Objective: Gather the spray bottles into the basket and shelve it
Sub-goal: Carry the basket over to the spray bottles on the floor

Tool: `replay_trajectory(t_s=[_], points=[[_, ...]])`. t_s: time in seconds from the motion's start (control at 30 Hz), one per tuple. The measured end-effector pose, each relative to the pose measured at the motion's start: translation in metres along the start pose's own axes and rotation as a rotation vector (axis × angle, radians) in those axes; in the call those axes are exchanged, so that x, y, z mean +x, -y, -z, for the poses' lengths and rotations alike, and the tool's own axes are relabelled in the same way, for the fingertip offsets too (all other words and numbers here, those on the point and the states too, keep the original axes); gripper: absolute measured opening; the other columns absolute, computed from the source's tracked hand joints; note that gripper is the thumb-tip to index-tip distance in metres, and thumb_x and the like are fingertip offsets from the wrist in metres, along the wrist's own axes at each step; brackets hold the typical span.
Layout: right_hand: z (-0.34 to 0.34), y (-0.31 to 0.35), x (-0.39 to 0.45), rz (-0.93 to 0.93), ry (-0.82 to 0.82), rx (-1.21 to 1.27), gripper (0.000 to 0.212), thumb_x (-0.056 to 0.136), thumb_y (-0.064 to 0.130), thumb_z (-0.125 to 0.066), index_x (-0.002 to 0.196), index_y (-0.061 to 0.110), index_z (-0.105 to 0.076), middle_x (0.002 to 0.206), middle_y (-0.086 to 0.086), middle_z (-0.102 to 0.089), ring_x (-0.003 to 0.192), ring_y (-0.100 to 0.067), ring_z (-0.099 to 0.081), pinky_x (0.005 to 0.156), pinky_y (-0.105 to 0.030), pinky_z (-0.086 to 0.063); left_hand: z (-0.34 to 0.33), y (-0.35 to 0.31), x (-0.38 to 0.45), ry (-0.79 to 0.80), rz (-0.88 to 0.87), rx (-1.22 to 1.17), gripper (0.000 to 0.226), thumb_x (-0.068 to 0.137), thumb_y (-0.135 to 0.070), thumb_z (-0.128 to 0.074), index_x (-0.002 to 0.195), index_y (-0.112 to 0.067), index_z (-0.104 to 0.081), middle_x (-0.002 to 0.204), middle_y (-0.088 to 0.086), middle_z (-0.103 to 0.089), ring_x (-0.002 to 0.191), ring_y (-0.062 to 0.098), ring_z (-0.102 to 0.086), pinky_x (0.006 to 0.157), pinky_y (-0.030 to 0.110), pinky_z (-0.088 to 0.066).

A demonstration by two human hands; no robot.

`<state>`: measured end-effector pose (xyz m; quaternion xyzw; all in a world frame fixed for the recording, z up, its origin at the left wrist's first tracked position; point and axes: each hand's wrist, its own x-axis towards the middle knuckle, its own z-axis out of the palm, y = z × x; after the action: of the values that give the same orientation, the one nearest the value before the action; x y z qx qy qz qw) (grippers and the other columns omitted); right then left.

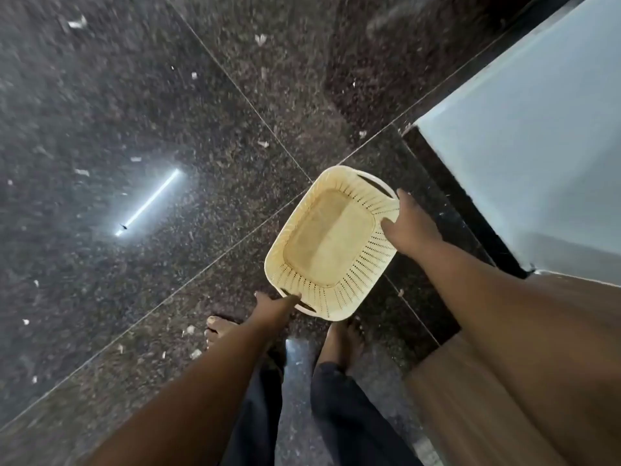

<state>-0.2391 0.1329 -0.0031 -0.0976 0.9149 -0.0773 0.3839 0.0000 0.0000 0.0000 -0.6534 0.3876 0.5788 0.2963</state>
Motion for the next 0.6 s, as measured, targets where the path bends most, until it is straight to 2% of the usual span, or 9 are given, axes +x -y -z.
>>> replay_trajectory(t_s=[0.07, 0.13, 0.2, 0.3, 0.4, 0.5, 0.6], points=[[-0.010, 0.003, 0.014, -0.013, -0.027, 0.027, 0.070, 0.086, 0.026, -0.056, 0.147, 0.020, -0.021, 0.144, -0.011, -0.044, 0.124, -0.034, -0.049, 0.098, -0.044, -0.043, -0.001, 0.006, 0.020, 0.037, -0.054, -0.052, 0.077, 0.085, -0.017, -0.069, 0.147, 0.002, -0.026, 0.143, 0.022, -0.048, 0.128, 0.034, -0.051, 0.108, 0.043, -0.042], [-0.017, 0.005, 0.029, -0.036, -0.046, 0.093, 0.061, 0.087, 0.021, -0.056, 0.142, 0.020, -0.031, 0.132, -0.012, -0.055, 0.115, -0.033, -0.056, 0.089, -0.036, -0.044, -0.003, 0.011, 0.037, 0.070, -0.063, -0.115, 0.058, 0.085, -0.012, -0.068, 0.136, 0.000, -0.044, 0.131, 0.021, -0.060, 0.117, 0.033, -0.060, 0.098, 0.042, -0.050], [-0.019, 0.005, 0.042, -0.040, -0.092, 0.125, 0.046, 0.088, 0.018, -0.055, 0.133, 0.017, -0.046, 0.124, -0.014, -0.062, 0.111, -0.033, -0.059, 0.084, -0.031, -0.043, -0.009, 0.013, 0.042, 0.107, -0.083, -0.141, 0.042, 0.087, -0.007, -0.064, 0.128, 0.001, -0.054, 0.124, 0.021, -0.065, 0.111, 0.034, -0.063, 0.089, 0.039, -0.053], [-0.017, 0.010, 0.050, -0.039, -0.146, 0.069, 0.031, 0.089, 0.015, -0.054, 0.119, 0.014, -0.063, 0.116, -0.016, -0.067, 0.107, -0.035, -0.062, 0.083, -0.031, -0.046, -0.016, 0.012, 0.049, 0.115, -0.092, -0.187, 0.039, 0.085, 0.009, -0.050, 0.124, 0.004, -0.055, 0.122, 0.024, -0.064, 0.111, 0.040, -0.062, 0.091, 0.042, -0.052], [-0.015, 0.022, 0.039, -0.031, -0.152, 0.035, 0.028, 0.090, 0.014, -0.054, 0.115, 0.012, -0.066, 0.113, -0.015, -0.069, 0.104, -0.035, -0.063, 0.086, -0.036, -0.050, -0.006, 0.009, 0.047, 0.036, -0.101, -0.239, 0.044, 0.081, 0.013, -0.038, 0.121, 0.003, -0.055, 0.117, 0.024, -0.065, 0.105, 0.041, -0.063, 0.084, 0.045, -0.055], [-0.010, 0.046, 0.009, -0.039, -0.144, 0.057, 0.027, 0.090, 0.012, -0.051, 0.113, 0.011, -0.066, 0.109, -0.015, -0.069, 0.095, -0.031, -0.063, 0.077, -0.032, -0.050, 0.026, 0.008, 0.030, -0.033, -0.135, -0.263, 0.043, 0.081, 0.010, -0.035, 0.115, 0.001, -0.059, 0.110, 0.021, -0.068, 0.092, 0.033, -0.065, 0.068, 0.038, -0.057], [0.000, 0.085, -0.037, -0.021, -0.101, 0.054, 0.028, 0.090, 0.012, -0.048, 0.112, 0.010, -0.065, 0.108, -0.016, -0.069, 0.091, -0.030, -0.062, 0.076, -0.036, -0.053, 0.080, 0.012, -0.010, -0.061, -0.148, -0.315, 0.040, 0.076, 0.009, -0.034, 0.104, -0.002, -0.061, 0.103, 0.022, -0.070, 0.092, 0.037, -0.066, 0.078, 0.051, -0.059]])
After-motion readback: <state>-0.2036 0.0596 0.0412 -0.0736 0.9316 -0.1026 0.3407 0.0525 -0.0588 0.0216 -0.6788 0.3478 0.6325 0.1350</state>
